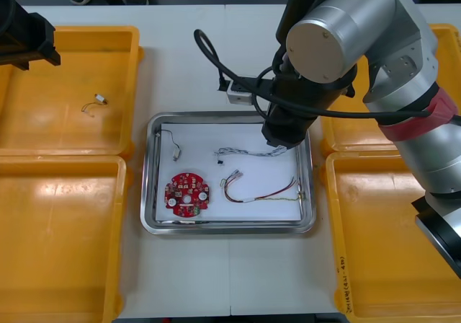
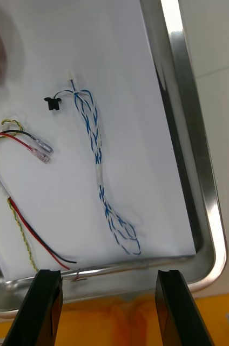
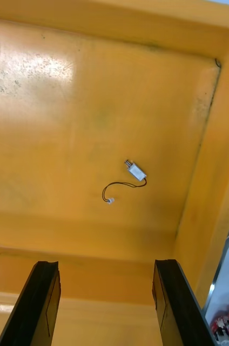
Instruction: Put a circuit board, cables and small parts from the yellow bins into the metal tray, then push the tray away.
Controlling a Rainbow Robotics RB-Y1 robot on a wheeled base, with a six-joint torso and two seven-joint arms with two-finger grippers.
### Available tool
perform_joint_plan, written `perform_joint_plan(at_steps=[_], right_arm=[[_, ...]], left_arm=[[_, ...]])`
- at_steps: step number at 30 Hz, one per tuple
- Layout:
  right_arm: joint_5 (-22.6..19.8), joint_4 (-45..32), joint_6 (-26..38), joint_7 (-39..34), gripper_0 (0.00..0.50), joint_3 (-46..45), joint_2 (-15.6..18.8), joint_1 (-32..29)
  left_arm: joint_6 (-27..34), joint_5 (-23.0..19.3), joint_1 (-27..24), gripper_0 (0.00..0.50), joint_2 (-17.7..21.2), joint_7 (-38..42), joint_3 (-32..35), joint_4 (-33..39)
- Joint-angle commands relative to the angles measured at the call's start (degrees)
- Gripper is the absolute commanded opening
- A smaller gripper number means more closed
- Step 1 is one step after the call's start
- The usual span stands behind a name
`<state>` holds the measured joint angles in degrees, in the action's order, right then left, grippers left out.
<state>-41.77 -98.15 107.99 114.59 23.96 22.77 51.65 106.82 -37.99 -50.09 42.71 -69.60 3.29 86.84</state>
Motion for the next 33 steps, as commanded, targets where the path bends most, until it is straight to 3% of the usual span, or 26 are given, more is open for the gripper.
perform_joint_plan(at_steps=[1,4,7,14,25,33], right_arm=[[-3.1,-4.7,2.0,-5.4,0.500,-2.6,3.2,2.4],[-7.7,-6.3,2.0,-11.0,0.500,-5.2,4.7,0.6],[-9.5,-8.1,2.0,-14.9,0.500,-6.3,6.1,-0.8],[-10.2,-15.8,2.0,-25.1,0.500,-6.5,10.3,-4.5],[-11.7,-23.4,2.0,-38.7,0.500,-11.2,14.0,-11.0],[-12.1,-26.7,2.0,-43.8,0.500,-13.4,17.3,-16.1]], left_arm=[[-2.1,1.6,-0.1,0.500,-1.0,5.3,-0.1,-1.7],[-3.9,2.4,-0.3,0.500,-2.2,6.1,-0.1,-4.0],[-5.5,3.3,-0.8,0.500,-3.3,6.8,-0.1,-6.4],[-8.6,6.0,-1.9,0.500,-6.1,10.9,-0.1,-9.8],[-10.8,12.7,-1.9,0.500,-10.9,18.2,-0.7,-12.2],[-14.5,13.9,-2.4,0.500,-12.4,24.7,-4.6,-17.1]])
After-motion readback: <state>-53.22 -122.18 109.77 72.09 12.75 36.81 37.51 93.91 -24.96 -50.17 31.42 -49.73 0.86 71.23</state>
